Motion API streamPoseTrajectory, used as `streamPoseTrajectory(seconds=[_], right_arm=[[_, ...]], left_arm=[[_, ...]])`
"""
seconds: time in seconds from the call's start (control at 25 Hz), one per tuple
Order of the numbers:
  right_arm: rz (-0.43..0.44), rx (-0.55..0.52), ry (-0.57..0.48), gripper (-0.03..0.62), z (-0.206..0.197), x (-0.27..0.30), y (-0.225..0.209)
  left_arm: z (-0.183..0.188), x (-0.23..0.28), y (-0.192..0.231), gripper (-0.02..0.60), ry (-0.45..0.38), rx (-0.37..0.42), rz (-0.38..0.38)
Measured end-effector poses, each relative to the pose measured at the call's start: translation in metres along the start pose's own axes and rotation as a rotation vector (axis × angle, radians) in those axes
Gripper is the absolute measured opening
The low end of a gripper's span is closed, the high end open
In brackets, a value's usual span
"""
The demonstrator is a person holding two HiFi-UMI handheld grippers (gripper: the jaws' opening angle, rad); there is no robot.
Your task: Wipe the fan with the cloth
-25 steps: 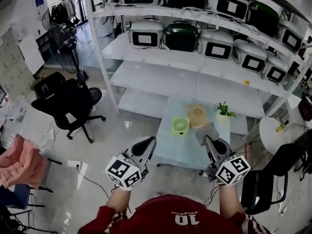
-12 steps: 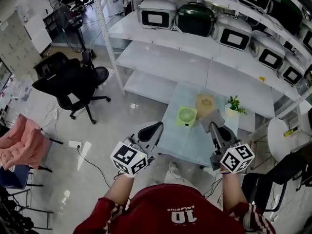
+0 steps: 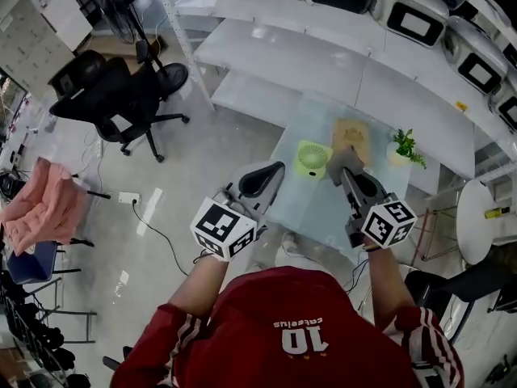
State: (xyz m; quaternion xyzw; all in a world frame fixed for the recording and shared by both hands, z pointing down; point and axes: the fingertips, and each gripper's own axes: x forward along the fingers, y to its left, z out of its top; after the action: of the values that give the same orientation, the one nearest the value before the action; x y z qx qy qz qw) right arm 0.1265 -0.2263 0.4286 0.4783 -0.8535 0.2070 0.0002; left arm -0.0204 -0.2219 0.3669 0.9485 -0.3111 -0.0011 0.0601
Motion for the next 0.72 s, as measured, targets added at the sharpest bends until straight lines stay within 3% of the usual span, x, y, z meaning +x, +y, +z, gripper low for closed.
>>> streamPoseTrajectory(seconds=[0.32,0.72], right_arm=[[0.061,0.004,0.145,0.017,-0.048,0.038,-0.049],[0.097,0.010,0.296,0.017,-0.117,0.097,-0.088]], left_arm=[[-0.057,0.051,0.032,0.000,0.044,-0.072,0.058],[-0.110,0.074,0.062,0.000,0.101,-0.157,0.094]])
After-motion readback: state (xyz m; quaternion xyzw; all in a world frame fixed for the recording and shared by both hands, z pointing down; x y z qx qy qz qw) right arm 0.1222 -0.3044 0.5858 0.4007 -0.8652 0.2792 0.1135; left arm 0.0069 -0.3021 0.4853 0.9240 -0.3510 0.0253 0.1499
